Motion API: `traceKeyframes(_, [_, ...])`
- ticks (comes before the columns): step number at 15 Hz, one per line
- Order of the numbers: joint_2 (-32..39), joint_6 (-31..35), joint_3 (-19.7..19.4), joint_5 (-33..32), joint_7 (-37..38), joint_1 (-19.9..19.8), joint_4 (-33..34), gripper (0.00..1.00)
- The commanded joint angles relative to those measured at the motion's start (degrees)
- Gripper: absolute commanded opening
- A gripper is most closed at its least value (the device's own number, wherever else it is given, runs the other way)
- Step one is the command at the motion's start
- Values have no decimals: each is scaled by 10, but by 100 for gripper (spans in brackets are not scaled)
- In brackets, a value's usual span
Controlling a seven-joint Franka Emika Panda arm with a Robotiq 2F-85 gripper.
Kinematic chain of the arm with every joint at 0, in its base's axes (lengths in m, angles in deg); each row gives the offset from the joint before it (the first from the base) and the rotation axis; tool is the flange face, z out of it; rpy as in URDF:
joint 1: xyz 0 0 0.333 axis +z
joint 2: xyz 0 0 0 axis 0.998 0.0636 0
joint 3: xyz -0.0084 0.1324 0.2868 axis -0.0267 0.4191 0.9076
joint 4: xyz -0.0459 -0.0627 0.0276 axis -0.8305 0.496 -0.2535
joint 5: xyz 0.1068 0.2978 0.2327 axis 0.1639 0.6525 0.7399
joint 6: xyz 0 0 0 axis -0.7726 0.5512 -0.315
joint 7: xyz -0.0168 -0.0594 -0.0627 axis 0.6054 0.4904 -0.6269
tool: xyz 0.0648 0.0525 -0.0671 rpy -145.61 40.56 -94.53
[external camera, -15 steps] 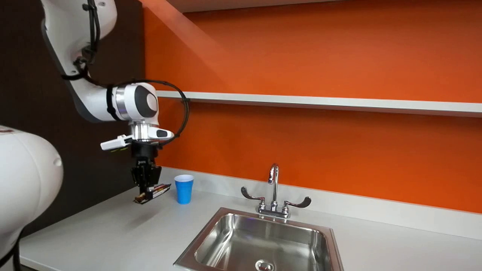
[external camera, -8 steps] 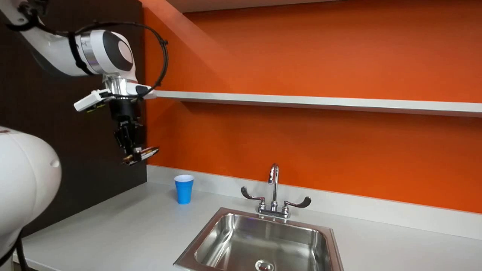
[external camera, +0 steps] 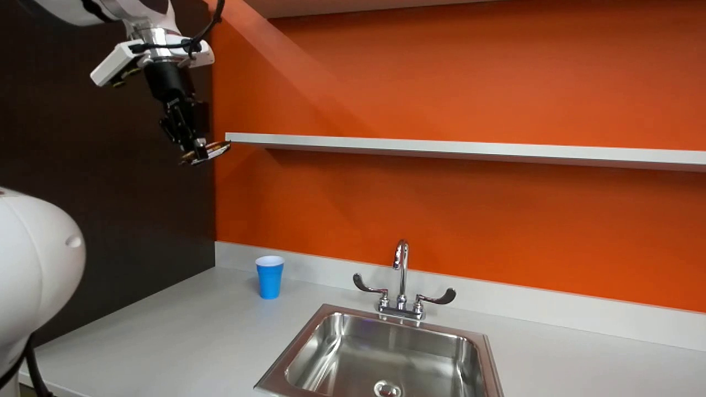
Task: Move the candy bar to the bottom shelf
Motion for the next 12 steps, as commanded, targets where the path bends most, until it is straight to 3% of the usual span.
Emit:
traceKeyframes(1, [56, -45, 12, -19, -56, -32, 120, 7])
traceKeyframes(7, [170, -68, 7, -29, -124, -50, 289, 7])
traceKeyframes(12, [282, -110, 2, -57, -141, -40, 430, 7])
